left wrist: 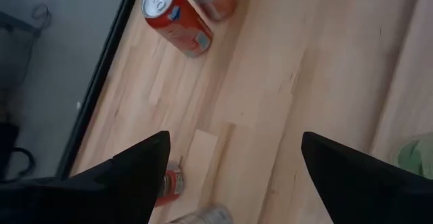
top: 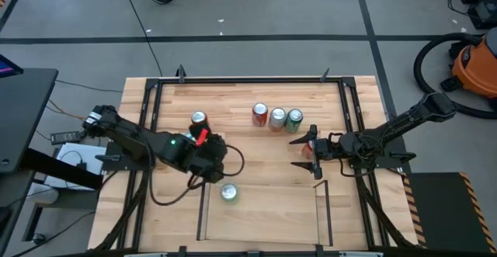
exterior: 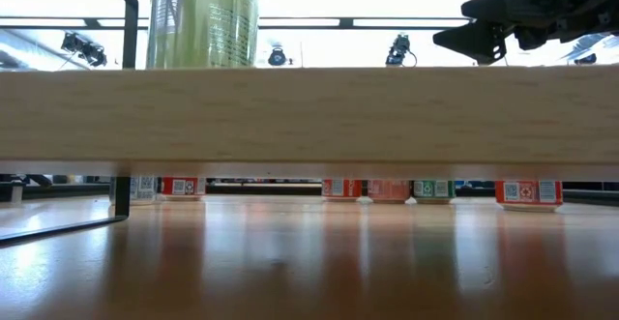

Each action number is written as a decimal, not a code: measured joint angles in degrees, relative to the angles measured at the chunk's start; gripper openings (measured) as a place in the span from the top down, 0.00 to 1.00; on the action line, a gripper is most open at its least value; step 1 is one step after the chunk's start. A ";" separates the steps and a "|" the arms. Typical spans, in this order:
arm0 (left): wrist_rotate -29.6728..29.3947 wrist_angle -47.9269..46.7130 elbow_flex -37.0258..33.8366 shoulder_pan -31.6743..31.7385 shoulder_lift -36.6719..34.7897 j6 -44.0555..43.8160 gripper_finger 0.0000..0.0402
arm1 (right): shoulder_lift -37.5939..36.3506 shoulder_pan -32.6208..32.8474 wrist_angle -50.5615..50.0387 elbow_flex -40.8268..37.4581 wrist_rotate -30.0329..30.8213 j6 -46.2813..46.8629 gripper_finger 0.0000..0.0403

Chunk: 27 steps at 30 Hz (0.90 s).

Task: Place canned beverage on shelf
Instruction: Put the blue soda can on the shelf

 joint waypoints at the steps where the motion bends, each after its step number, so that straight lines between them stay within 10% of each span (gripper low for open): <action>1: 0.10 0.38 -1.30 0.25 -1.07 -0.50 0.14 | -0.01 0.01 -0.06 0.00 0.00 0.00 0.14; 27: 7.91 3.83 -9.48 8.21 -9.93 -2.64 0.14 | -0.01 -0.01 -0.06 0.00 -0.08 -0.02 0.14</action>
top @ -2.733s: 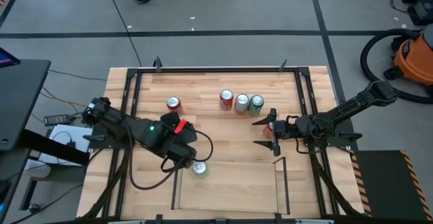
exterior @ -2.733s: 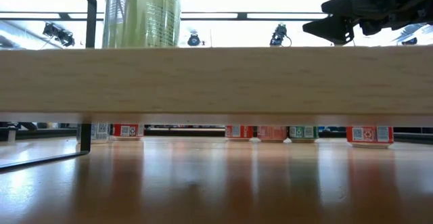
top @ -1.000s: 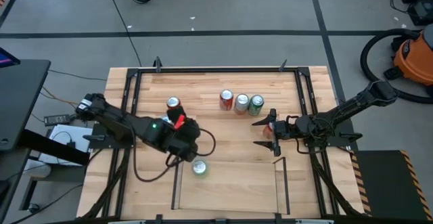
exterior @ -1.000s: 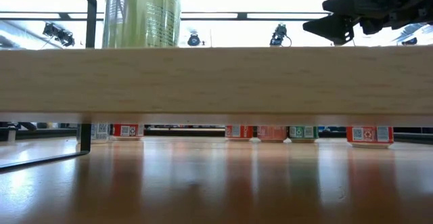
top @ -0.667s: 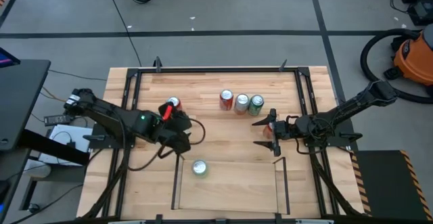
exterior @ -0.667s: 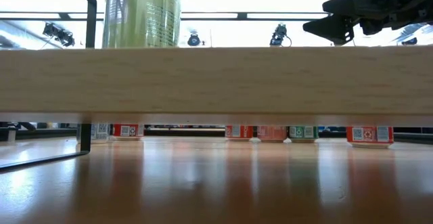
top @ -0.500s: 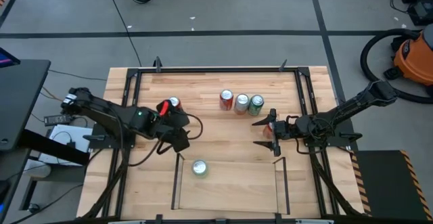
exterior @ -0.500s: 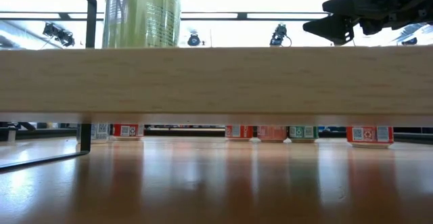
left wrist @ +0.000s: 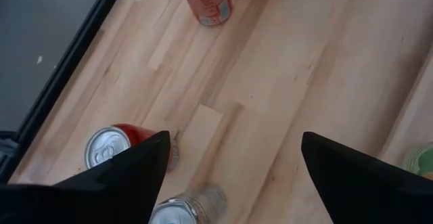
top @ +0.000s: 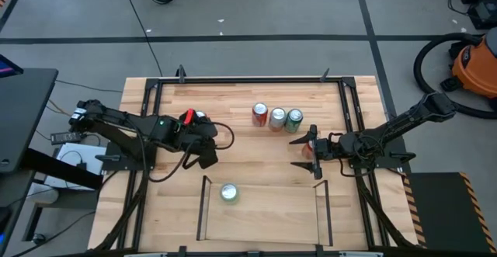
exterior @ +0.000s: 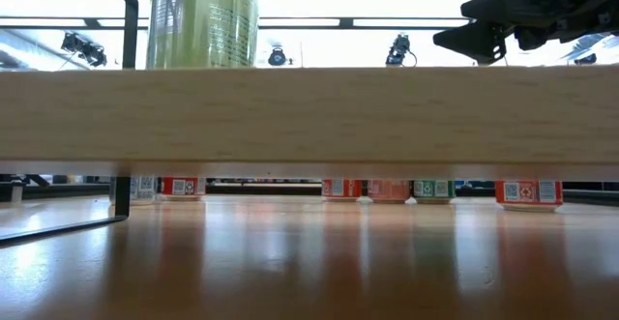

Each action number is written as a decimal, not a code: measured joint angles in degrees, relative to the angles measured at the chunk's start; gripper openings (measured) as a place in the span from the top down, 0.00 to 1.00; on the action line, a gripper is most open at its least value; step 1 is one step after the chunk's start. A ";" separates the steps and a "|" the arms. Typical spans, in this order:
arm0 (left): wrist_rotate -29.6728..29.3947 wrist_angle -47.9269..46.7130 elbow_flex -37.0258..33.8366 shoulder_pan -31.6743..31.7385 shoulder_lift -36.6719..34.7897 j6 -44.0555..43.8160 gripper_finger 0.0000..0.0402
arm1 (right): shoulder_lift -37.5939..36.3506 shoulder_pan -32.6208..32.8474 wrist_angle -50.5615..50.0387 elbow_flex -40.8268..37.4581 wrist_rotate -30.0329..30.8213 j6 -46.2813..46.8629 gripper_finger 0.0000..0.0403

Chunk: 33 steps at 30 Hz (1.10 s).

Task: Place canned beverage on shelf
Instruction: Put the blue soda can on the shelf

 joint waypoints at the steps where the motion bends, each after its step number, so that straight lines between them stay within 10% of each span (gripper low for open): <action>1: -0.01 0.18 0.00 0.01 0.00 0.35 0.14 | 0.01 0.01 -0.02 0.00 -0.13 0.00 0.14; 33: 4.15 14.05 -10.38 -1.57 -4.74 1.36 0.14 | 0.01 0.00 0.10 0.00 -0.73 0.03 0.14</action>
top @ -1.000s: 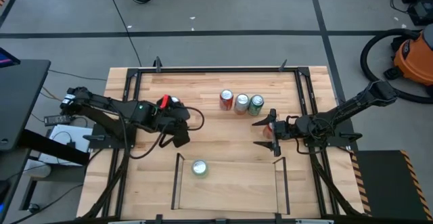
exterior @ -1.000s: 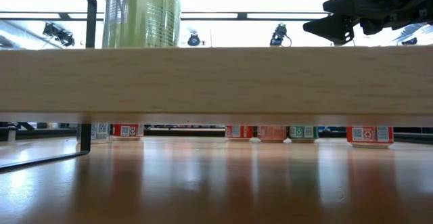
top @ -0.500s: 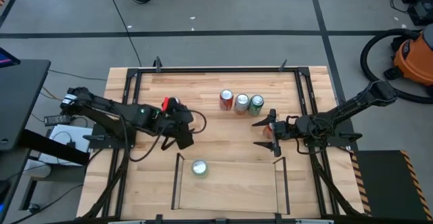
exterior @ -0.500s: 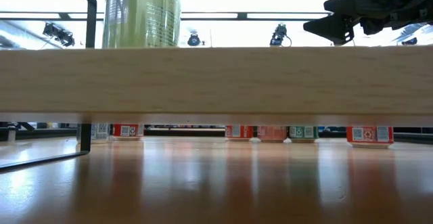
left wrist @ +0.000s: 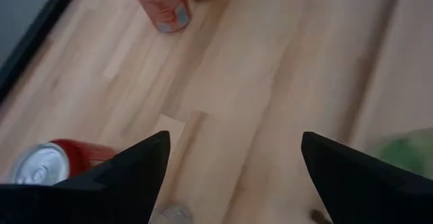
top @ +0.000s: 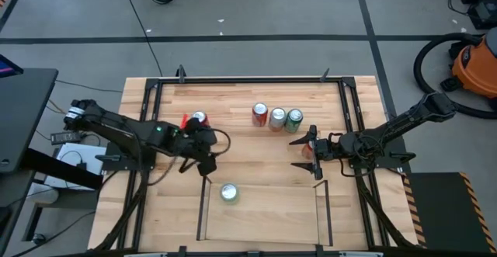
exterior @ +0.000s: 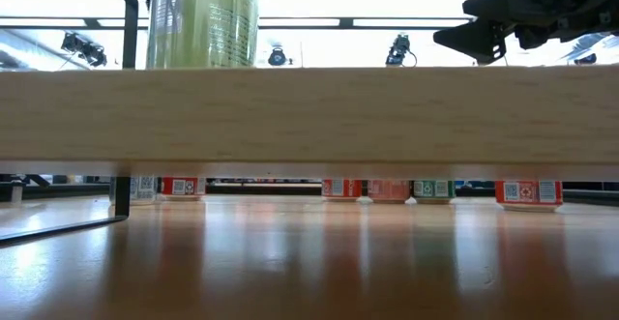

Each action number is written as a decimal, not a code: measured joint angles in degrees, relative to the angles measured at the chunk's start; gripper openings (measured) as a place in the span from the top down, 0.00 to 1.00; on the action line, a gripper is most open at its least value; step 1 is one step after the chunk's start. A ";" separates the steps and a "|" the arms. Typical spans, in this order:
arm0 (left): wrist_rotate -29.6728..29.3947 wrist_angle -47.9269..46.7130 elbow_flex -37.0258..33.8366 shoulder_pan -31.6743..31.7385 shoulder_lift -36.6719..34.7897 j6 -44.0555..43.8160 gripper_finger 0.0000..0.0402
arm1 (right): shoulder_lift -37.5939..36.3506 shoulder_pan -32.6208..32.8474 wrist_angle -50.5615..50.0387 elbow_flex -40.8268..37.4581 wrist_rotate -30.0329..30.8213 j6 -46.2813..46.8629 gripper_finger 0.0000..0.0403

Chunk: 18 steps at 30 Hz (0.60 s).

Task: Place canned beverage on shelf
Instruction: Put the blue soda can on the shelf

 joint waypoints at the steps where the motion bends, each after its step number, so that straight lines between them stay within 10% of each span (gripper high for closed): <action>1: 1.24 0.08 0.00 0.30 -1.20 -1.22 0.14 | 0.01 0.00 -0.06 0.00 0.00 0.03 0.14; 18: 0.74 -5.35 0.02 5.03 2.79 -6.74 0.14 | 0.01 0.00 0.40 -0.02 0.71 1.06 0.14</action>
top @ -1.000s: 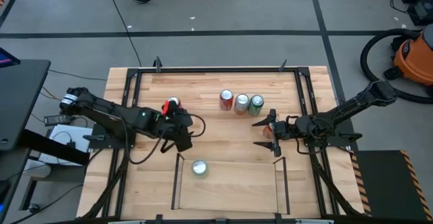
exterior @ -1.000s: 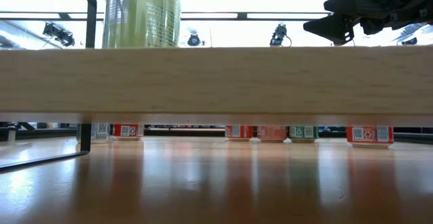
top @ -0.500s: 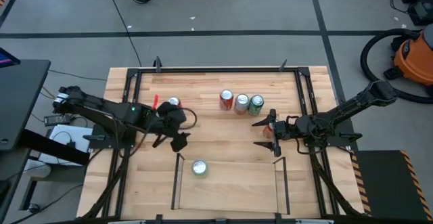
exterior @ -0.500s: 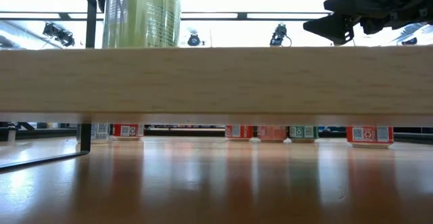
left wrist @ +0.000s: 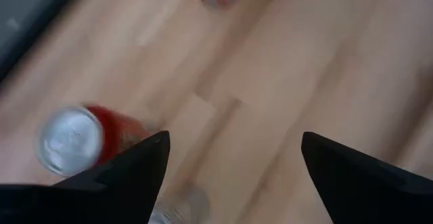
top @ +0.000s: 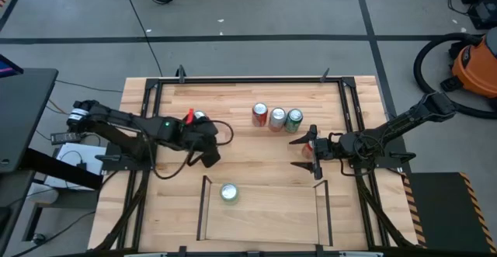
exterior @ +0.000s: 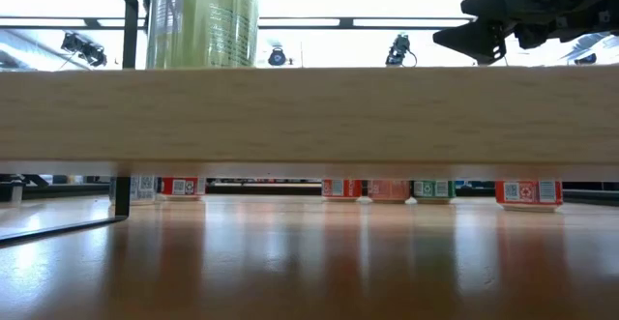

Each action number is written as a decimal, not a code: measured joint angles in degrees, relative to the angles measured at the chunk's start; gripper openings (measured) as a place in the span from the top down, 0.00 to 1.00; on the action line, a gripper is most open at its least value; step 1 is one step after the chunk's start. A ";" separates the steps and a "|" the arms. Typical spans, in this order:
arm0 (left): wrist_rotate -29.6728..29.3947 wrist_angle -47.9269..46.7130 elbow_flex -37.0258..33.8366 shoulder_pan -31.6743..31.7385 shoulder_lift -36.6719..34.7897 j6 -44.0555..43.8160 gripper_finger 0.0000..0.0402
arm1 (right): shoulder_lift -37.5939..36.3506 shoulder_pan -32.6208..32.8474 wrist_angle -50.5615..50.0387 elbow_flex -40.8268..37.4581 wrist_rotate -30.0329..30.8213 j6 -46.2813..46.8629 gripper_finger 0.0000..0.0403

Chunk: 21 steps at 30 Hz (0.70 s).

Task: Place canned beverage on shelf
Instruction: Put the blue soda can on the shelf

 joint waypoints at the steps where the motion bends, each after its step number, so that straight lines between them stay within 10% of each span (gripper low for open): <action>1: 1.14 -1.80 0.00 -0.13 -0.04 -0.97 0.14 | 0.00 0.00 0.05 0.00 0.23 0.02 0.14; 21: -0.74 -20.53 7.10 -7.56 -0.50 -15.94 0.14 | 0.00 0.00 -0.73 0.13 3.39 0.16 0.14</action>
